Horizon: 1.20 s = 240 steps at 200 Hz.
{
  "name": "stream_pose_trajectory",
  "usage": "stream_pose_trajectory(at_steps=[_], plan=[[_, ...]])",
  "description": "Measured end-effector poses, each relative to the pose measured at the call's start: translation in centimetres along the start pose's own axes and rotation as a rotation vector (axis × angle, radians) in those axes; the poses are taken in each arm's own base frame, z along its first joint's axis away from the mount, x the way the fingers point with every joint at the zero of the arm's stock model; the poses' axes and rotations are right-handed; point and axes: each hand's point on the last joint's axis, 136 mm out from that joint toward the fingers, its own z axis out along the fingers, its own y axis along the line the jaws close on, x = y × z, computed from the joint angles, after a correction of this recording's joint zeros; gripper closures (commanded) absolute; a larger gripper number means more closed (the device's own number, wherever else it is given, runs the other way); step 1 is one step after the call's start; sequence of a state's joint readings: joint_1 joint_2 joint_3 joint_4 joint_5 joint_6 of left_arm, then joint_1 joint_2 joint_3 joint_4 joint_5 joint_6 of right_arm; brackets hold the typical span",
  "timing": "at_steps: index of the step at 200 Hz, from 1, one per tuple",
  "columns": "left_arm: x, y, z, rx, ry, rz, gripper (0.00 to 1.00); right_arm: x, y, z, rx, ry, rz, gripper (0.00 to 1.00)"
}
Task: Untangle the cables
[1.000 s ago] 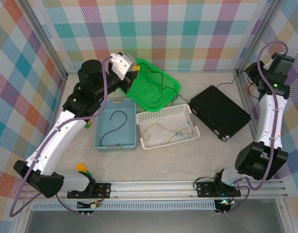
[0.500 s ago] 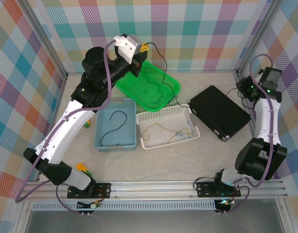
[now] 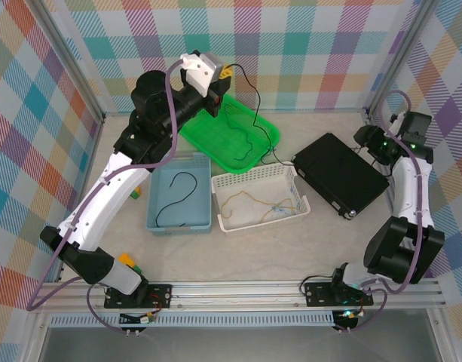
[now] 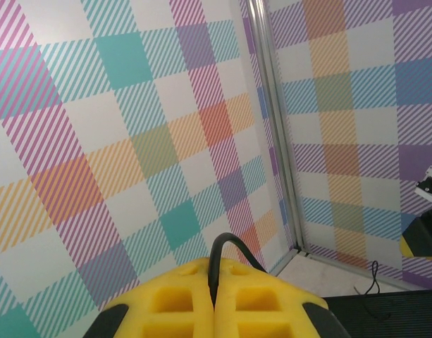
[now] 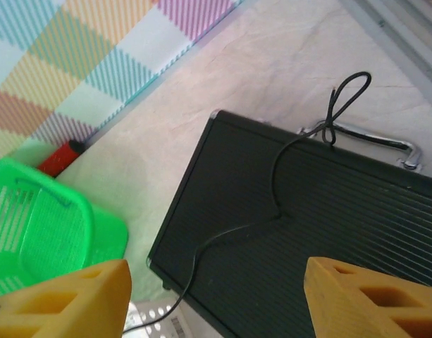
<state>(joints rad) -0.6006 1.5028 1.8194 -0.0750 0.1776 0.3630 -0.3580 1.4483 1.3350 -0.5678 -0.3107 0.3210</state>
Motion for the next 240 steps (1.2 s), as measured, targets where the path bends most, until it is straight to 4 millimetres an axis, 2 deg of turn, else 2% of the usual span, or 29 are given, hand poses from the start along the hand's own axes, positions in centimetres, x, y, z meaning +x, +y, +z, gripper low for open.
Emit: stream_pose_trajectory(at_steps=[28,55,106,166,178,186,205,215,240], plan=[[-0.3,0.1,0.0,-0.001,-0.005,0.002,1.00,1.6,1.6,0.2,-0.029,0.054,-0.010,0.38],[-0.3,0.1,0.0,-0.001,-0.006,0.005,1.00,3.0,1.3,1.2,-0.028,0.115,0.090,0.41],[-0.3,0.0,0.0,0.000,-0.006,0.025,1.00,6.9,-1.4,6.0,0.011,0.268,0.390,0.41],[-0.3,0.0,0.0,0.000,-0.006,0.048,1.00,7.7,-2.3,11.1,0.034,0.304,0.612,0.42],[-0.3,0.0,0.0,0.000,-0.006,0.050,1.00,7.7,-2.3,11.8,0.044,0.302,0.634,0.48],[-0.3,0.0,0.0,0.000,-0.006,0.051,1.00,7.6,-2.2,12.3,0.047,0.298,0.641,0.56],[-0.3,0.0,0.0,0.000,-0.006,0.051,1.00,7.0,-2.1,13.0,0.050,0.272,0.656,0.88],[-0.3,0.0,0.0,0.000,-0.005,0.051,1.00,6.8,-2.1,13.1,0.054,0.260,0.660,1.00],[-0.2,0.1,0.0,-0.001,-0.003,0.053,1.00,5.8,-2.0,12.5,0.061,0.216,0.637,1.00]])
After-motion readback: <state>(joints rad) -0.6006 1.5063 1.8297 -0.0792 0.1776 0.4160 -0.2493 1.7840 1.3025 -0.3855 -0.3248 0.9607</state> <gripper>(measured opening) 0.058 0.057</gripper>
